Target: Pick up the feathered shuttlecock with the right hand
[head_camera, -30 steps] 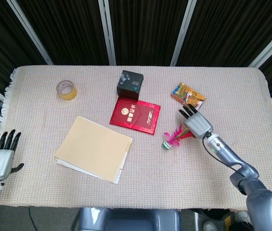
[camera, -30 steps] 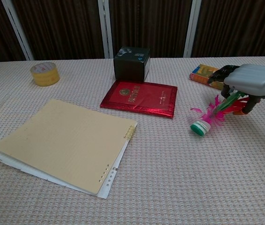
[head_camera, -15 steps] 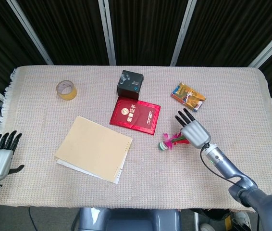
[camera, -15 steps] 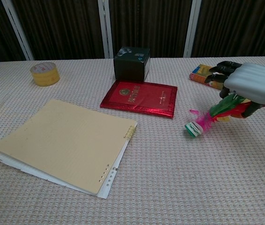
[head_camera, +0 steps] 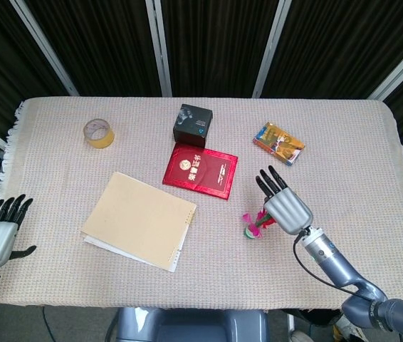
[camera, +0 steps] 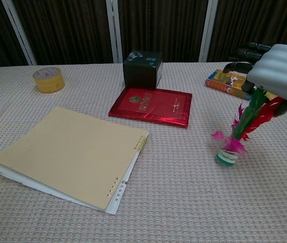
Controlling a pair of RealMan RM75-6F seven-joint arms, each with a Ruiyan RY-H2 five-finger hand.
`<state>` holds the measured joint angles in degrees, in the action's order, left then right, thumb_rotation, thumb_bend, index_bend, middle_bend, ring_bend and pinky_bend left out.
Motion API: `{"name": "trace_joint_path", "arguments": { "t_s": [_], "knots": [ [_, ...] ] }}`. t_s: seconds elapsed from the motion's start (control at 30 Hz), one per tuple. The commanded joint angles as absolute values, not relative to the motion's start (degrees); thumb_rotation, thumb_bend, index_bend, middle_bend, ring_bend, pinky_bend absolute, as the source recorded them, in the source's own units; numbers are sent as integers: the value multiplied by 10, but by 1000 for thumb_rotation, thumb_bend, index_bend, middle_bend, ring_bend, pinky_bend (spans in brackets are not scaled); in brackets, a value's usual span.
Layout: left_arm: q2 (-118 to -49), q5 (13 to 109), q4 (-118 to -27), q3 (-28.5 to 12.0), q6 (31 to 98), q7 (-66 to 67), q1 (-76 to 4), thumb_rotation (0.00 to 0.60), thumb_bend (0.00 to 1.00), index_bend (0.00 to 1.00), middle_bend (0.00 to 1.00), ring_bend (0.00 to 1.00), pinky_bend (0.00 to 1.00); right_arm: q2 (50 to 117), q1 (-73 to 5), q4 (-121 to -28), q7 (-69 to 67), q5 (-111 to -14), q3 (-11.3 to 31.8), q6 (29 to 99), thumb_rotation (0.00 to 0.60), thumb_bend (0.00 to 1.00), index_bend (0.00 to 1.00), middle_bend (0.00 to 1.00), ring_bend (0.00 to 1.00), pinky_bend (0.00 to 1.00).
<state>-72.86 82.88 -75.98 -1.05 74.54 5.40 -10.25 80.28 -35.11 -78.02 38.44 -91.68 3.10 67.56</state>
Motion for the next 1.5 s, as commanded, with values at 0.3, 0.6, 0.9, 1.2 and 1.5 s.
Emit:
{"name": "trace_joint_path", "arguments": {
  "t_s": [0.3,0.6,0.9,1.2,1.5],
  "knots": [
    [-722,838,-763,-7,752,37,-102,574,57,0,0,0,0,783,-335,-879,505,-893,38,679,600,196,676,97,0,0],
    [-717,851,-771,-1,756,27,-103,577,57,0,0,0,0,725,-285,-1019,636,-907,16,736,600,159,366,0,0,0],
    [-702,875,-784,7,783,5,-96,579,57,0,0,0,0,662,-241,-1181,732,-895,15,783,600,130,103,0,0,0],
    [-697,890,-790,13,803,2,-88,575,56,0,0,0,0,590,-230,-1131,466,-797,75,781,600,120,59,0,0,0],
    [-707,906,-792,14,821,24,-86,577,57,0,0,0,0,611,-166,-954,123,-809,50,795,600,117,57,0,0,0]
  ]
}}
